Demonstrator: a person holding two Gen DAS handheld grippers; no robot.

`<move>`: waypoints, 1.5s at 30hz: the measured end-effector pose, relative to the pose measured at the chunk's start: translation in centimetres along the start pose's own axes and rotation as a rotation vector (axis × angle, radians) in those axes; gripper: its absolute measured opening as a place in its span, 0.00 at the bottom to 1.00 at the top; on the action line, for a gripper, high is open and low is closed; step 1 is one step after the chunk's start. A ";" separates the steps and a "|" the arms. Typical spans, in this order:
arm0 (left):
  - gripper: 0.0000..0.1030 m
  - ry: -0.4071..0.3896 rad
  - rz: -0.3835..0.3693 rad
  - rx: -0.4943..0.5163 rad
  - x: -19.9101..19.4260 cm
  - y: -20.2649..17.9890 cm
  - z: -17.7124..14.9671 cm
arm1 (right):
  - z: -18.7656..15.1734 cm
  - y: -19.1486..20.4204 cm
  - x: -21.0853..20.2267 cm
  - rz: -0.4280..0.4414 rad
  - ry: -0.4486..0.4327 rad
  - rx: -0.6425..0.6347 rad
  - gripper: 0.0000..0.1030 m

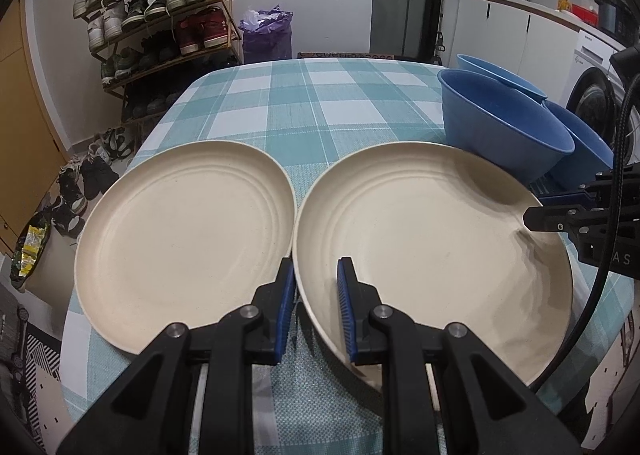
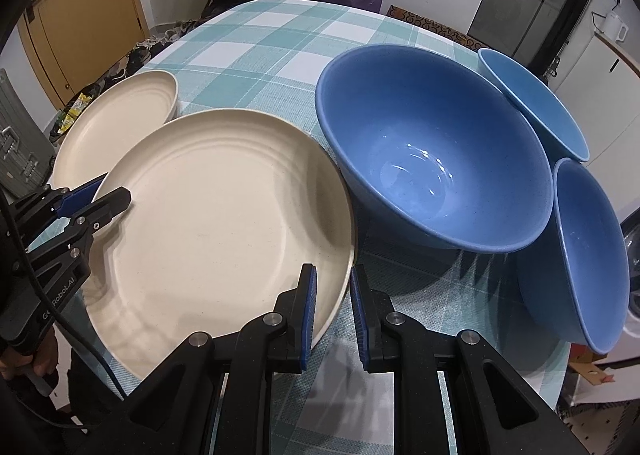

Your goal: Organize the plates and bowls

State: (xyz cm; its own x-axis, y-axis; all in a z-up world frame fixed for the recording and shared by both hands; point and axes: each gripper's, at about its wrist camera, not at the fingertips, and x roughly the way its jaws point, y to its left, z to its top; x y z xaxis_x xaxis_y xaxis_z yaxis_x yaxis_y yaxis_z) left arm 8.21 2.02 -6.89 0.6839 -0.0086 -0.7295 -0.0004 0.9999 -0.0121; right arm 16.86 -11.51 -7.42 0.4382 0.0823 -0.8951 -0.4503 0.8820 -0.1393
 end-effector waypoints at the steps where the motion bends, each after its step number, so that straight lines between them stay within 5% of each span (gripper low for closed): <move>1: 0.18 0.000 0.001 0.002 0.0 0.0 -0.1 | 0.0 0.0 0.1 -0.001 0.000 0.000 0.17; 22: 0.26 -0.023 0.049 0.054 0.4 -1.0 -0.7 | -0.2 0.8 0.8 -0.063 -0.025 -0.038 0.17; 27: 0.38 0.003 0.027 0.048 0.6 -1.1 -0.6 | -0.5 0.7 0.4 -0.003 -0.039 -0.038 0.34; 33: 0.51 0.026 -0.027 -0.001 -0.5 -0.1 0.2 | -0.4 1.0 -0.2 0.051 -0.053 -0.050 0.40; 41: 0.53 0.001 -0.014 -0.027 -2.2 1.0 0.9 | -0.4 2.6 -2.0 0.144 -0.094 -0.089 0.50; 45: 0.86 -0.040 -0.010 -0.046 -3.6 1.7 1.2 | 0.0 3.4 -3.2 0.181 -0.140 -0.092 0.66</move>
State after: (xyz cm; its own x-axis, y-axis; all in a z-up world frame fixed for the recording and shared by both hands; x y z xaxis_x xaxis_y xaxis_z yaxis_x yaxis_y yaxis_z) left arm 6.61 3.72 -3.50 0.7127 -0.0170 -0.7013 -0.0262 0.9984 -0.0508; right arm 13.92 -8.72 -4.98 0.4446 0.3042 -0.8425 -0.5970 0.8018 -0.0256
